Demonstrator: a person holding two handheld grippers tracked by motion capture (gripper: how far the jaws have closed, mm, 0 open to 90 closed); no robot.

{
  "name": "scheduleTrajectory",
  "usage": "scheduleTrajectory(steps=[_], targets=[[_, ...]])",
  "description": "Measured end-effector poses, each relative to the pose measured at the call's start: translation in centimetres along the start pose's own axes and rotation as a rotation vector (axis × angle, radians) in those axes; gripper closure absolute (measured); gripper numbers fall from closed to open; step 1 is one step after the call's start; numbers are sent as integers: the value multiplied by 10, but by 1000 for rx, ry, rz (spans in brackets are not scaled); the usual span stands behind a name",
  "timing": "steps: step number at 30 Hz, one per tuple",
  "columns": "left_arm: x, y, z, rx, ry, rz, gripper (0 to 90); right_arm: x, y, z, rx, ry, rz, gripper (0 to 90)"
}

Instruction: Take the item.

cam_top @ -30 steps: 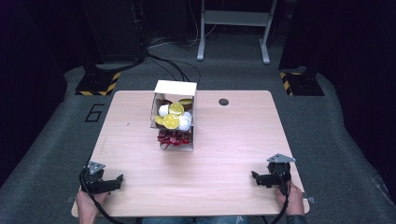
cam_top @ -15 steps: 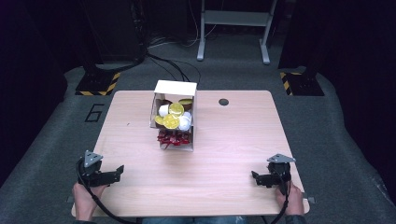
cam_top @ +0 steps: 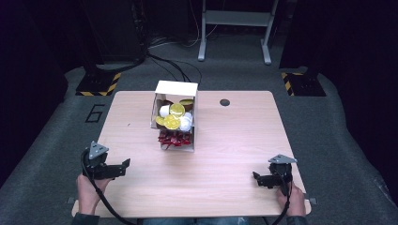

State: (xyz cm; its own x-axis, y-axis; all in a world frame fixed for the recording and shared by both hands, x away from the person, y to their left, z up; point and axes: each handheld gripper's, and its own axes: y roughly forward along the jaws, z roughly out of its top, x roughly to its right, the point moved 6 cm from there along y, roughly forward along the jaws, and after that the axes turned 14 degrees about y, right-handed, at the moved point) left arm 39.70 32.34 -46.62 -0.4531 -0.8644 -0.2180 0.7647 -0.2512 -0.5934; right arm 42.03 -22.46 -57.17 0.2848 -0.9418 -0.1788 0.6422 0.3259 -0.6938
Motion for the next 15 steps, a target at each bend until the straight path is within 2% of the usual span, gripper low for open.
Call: scheduleTrajectory(steps=[15], targets=[[9,-6,56,46,69,-36,18,-1,0,0,-1,4,7,0]])
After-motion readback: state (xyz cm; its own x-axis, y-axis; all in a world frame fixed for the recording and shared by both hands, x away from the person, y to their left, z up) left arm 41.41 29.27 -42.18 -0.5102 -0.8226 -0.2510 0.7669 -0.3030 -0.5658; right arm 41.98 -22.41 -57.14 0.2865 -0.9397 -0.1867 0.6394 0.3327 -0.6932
